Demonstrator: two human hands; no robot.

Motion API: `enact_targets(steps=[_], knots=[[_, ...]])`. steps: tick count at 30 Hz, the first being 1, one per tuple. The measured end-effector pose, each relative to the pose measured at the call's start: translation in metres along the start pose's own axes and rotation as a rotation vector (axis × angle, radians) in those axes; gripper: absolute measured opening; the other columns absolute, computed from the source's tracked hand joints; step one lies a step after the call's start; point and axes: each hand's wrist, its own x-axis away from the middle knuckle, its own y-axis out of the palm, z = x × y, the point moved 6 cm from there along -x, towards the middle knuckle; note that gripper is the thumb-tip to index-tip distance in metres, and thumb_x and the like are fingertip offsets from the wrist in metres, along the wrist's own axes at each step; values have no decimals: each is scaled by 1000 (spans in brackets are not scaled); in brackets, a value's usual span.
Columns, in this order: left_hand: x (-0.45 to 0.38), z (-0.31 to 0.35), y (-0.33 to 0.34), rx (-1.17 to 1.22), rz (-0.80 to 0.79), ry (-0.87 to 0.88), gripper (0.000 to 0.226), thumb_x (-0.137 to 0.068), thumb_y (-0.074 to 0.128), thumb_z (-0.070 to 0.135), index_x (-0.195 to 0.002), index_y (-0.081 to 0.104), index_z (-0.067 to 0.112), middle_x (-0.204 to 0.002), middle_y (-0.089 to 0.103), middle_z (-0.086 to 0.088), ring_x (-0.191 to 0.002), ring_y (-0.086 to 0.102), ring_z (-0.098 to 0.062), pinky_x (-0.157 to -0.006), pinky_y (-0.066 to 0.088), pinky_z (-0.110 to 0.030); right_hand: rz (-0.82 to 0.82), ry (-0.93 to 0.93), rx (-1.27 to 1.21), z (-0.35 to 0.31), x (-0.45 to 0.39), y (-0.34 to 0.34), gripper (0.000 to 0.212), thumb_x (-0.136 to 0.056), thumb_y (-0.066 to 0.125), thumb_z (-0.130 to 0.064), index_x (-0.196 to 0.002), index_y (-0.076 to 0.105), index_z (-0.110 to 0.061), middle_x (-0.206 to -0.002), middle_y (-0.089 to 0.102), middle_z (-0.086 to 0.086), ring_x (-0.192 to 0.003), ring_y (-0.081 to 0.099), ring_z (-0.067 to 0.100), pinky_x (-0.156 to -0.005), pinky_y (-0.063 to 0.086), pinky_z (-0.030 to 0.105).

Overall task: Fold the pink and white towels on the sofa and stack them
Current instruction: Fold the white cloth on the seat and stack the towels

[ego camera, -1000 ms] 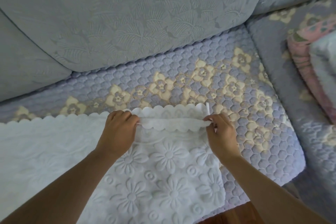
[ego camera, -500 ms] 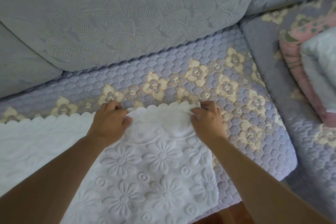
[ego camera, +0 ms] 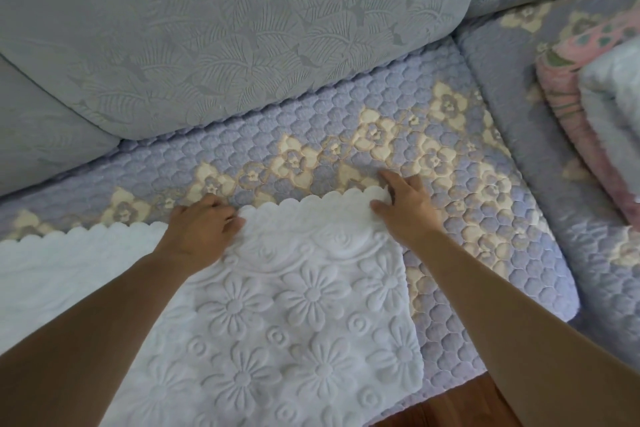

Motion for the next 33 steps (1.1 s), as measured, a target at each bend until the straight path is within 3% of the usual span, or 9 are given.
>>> enact_targets(steps=[4,7,11,16,20,23,26,30,33], knots=[[-1,2,-8,97,3,-87,21,-94,62,39,-98,46,27,-78,55,11,-76,52,-20,-94,36,-42,3,-190,257,-11,-7,2,9,-89,68,-21,-91,60,-25,-107,39,-7,-106,44,16,-84,45,30],[-1,-1,-10,143,-16,-84,18,-91,68,34,-88,51,28,-78,58,11,-78,56,-18,-87,40,-38,1,-284,239,-13,-8,-3,20,-85,54,3,-79,52,-17,-93,49,-6,-92,50,19,-70,45,32],[0,-3,-10,295,-71,-43,20,-92,68,23,-79,53,23,-80,55,7,-78,56,-20,-67,42,-33,-59,-36,30,5,-12,-8,25,-88,61,-6,-96,61,-30,-90,60,-14,-83,59,13,-62,46,27],[-15,-11,-23,344,-22,-103,18,-96,62,23,-83,50,26,-81,61,-2,-80,59,-28,-69,44,-35,-60,112,9,-11,-39,-18,18,-95,59,-13,-104,69,-26,-109,64,3,-80,59,18,-57,44,25],[-57,-12,-58,198,226,-138,6,-95,61,22,-97,57,16,-95,65,-10,-87,59,-29,-76,46,-37,55,35,71,-64,-84,-46,25,-98,52,-13,-121,60,-14,-117,61,13,-103,60,30,-70,43,30],[-70,6,-69,-49,427,-151,34,-84,64,10,-117,57,9,-120,55,-24,-109,51,-41,-89,43,-49,93,-29,-173,-86,-101,-50,29,-96,60,-31,-121,51,-18,-113,56,5,-102,58,24,-75,48,32],[-64,65,-63,-41,435,101,49,-81,63,7,-129,55,7,-129,50,-23,-113,47,-43,-93,43,-53,182,3,-343,-61,-70,-47,53,-93,63,-38,-139,45,-21,-131,52,3,-110,56,19,-93,48,35],[-52,152,-50,-50,221,435,56,-84,59,4,-138,51,12,-138,46,-12,-111,53,-37,-82,50,-46,149,328,-456,36,35,-25,17,-97,54,-39,-102,61,-24,-99,72,5,-87,67,27,-69,52,38],[-75,198,-49,-58,94,511,75,-89,50,-5,-155,27,21,-158,24,-2,-112,55,-30,-76,46,-37,10,451,-619,77,109,-3,18,-99,57,-34,-109,68,-23,-86,74,2,-72,69,23,-62,58,35]])
